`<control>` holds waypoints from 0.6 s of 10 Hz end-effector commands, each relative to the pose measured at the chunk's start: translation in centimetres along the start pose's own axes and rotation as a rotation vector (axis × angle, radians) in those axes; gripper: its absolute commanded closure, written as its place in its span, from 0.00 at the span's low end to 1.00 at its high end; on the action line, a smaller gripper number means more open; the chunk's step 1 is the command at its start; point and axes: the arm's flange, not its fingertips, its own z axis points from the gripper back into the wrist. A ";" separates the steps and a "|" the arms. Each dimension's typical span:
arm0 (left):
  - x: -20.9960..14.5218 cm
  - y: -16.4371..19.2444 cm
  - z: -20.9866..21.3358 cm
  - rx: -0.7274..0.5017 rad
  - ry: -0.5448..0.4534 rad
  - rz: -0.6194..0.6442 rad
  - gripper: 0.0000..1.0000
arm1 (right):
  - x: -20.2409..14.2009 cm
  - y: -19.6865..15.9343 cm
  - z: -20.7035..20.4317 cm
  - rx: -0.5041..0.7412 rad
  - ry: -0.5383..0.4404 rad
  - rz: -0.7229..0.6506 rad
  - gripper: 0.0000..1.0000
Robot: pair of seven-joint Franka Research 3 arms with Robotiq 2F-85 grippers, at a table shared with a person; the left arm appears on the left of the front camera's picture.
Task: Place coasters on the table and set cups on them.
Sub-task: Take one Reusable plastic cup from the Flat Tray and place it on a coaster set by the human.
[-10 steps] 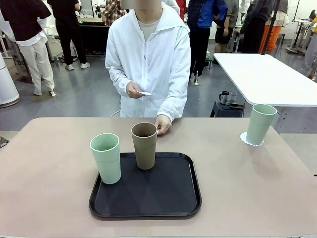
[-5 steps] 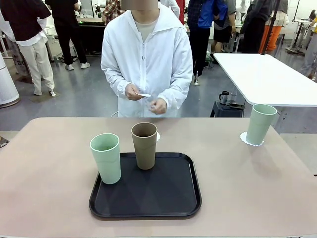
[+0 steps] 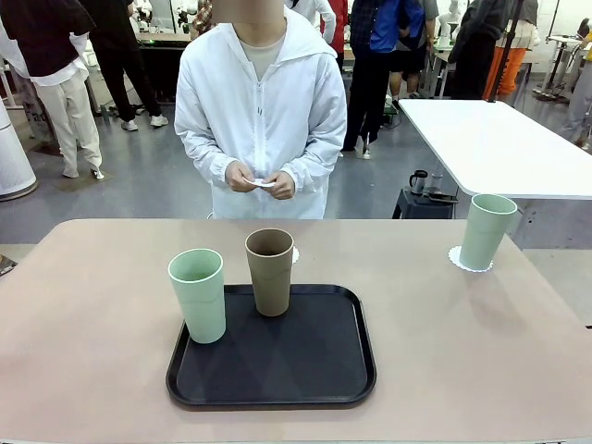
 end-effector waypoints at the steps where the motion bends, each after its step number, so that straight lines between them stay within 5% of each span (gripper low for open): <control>1: 0.0 0.0 0.0 0.000 0.000 0.000 0.00 | -0.1 -0.1 -0.1 0.000 -0.001 -0.004 0.00; 3: 2.1 -3.5 -0.5 0.046 0.032 -0.548 0.00 | -0.1 -0.1 -0.1 0.000 -0.001 -0.004 0.00; 6: 4.6 -6.6 -2.9 0.310 0.095 -0.977 0.00 | -0.1 -0.1 -0.1 0.000 -0.001 -0.004 0.00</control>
